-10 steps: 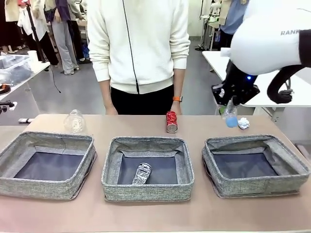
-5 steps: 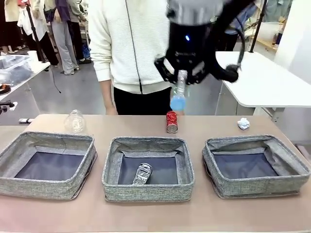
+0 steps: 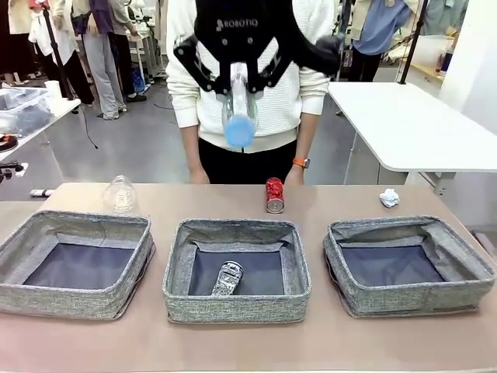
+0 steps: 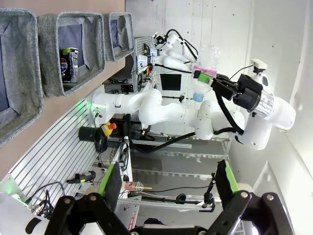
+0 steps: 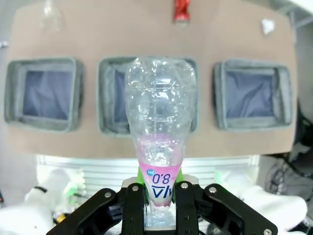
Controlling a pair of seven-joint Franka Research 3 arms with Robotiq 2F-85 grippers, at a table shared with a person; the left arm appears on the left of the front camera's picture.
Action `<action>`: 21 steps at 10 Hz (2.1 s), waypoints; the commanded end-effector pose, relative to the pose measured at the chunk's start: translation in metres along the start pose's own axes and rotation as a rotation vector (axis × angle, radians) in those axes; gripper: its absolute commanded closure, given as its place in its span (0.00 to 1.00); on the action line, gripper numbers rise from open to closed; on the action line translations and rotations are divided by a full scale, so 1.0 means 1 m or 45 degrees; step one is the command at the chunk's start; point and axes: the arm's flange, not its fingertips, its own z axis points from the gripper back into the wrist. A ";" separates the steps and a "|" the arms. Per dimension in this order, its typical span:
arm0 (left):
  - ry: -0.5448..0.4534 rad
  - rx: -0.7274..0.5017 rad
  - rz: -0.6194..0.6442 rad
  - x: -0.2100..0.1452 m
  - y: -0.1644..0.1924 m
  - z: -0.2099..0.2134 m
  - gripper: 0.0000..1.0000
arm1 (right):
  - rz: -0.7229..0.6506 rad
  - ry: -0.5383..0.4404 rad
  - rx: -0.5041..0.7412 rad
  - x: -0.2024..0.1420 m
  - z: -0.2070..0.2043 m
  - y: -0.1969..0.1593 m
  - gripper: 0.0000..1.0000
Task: Sort the waste into the appropriate baskets.
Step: Pick up the waste item pointed out by the person, then place the picked waste into the Fabric basket indicated by the person.
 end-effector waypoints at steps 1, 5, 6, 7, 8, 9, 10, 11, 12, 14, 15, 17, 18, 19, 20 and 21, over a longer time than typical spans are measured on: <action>-0.011 -0.009 -0.014 0.001 -0.002 -0.001 0.00 | -0.033 -0.083 -0.043 0.009 0.022 0.011 0.79; -0.011 -0.009 -0.014 0.001 -0.002 -0.001 0.00 | -0.141 -0.142 -0.014 0.027 0.053 -0.002 0.79; -0.011 -0.009 -0.014 0.001 -0.002 -0.001 0.00 | -0.163 -0.135 -0.006 0.031 0.055 -0.005 0.79; -0.011 -0.009 -0.014 0.001 -0.002 -0.001 0.00 | -0.199 -0.119 0.001 0.034 0.053 -0.006 0.79; -0.011 -0.009 -0.014 0.001 -0.002 -0.001 0.00 | -0.106 -0.134 0.008 0.029 0.050 -0.013 0.79; -0.011 -0.009 -0.014 0.001 -0.002 -0.001 0.00 | -0.106 -0.134 0.008 0.029 0.050 -0.013 0.79; -0.011 -0.009 -0.014 0.001 -0.002 -0.001 0.00 | -0.106 -0.134 0.008 0.029 0.050 -0.013 0.79; -0.011 -0.009 -0.014 0.001 -0.002 -0.001 0.00 | -0.106 -0.134 0.008 0.029 0.050 -0.013 0.79; -0.011 -0.009 -0.014 0.001 -0.002 -0.001 0.00 | -0.106 -0.134 0.008 0.029 0.050 -0.013 0.79; -0.011 -0.009 -0.014 0.001 -0.002 -0.001 0.00 | -0.106 -0.134 0.008 0.029 0.050 -0.013 0.79; -0.011 -0.009 -0.014 0.001 -0.002 -0.001 0.00 | -0.106 -0.134 0.008 0.029 0.050 -0.013 0.79; -0.011 -0.009 -0.014 0.001 -0.002 -0.001 0.00 | -0.106 -0.134 0.008 0.029 0.050 -0.013 0.79; -0.011 -0.009 -0.014 0.001 -0.002 -0.001 0.00 | -0.106 -0.134 0.008 0.029 0.050 -0.013 0.79; -0.011 -0.009 -0.014 0.001 -0.002 -0.001 0.00 | -0.106 -0.134 0.008 0.029 0.050 -0.013 0.79; -0.011 -0.009 -0.014 0.001 -0.002 -0.001 0.00 | -0.106 -0.134 0.008 0.029 0.050 -0.013 0.79; -0.011 -0.009 -0.014 0.001 -0.002 -0.001 0.00 | -0.106 -0.134 0.008 0.029 0.050 -0.013 0.79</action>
